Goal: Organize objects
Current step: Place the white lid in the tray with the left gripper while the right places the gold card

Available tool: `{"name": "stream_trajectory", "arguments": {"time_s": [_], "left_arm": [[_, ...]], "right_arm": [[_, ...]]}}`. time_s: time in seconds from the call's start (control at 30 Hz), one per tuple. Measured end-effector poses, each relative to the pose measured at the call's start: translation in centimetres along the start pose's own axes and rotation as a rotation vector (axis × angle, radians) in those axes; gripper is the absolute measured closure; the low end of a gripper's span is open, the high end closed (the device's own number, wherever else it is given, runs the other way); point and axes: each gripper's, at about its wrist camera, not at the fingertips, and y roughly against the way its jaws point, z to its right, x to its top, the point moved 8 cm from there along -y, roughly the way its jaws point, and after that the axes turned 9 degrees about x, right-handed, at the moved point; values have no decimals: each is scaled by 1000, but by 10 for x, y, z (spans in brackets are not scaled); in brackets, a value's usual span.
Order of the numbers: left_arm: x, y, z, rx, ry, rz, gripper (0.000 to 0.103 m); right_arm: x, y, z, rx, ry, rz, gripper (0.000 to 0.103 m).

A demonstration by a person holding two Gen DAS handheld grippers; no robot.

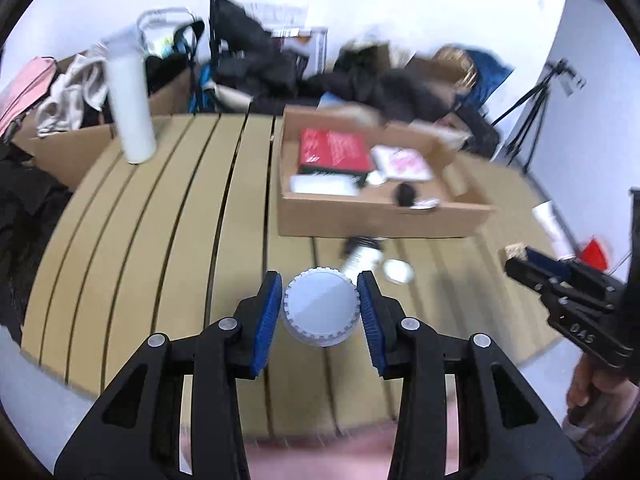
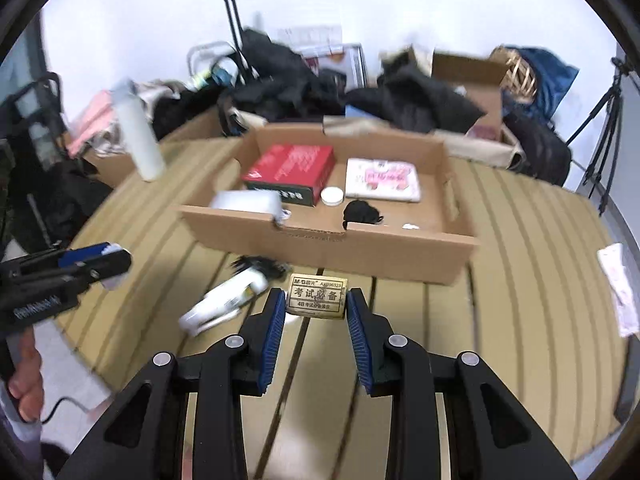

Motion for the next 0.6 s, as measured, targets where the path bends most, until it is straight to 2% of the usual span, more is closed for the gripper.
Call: {"name": "stream_trajectory", "arguments": {"time_s": [0.13, 0.23, 0.33, 0.43, 0.6], "left_arm": [[-28, 71, 14, -82, 33, 33, 68], [-46, 104, 31, -111, -8, 66, 68], [-61, 116, 45, -69, -74, 77, 68], [-70, 130, 59, -99, -100, 79, 68], [-71, 149, 71, -117, -143, 126, 68]], "right_arm": [[-32, 71, -17, 19, 8, 42, 69], [-64, 111, -28, 30, -13, 68, 69], [-88, 133, -36, 32, -34, 89, 69], [-96, 144, -43, 6, -9, 94, 69], [-94, 160, -51, 11, 11, 135, 69]]}}
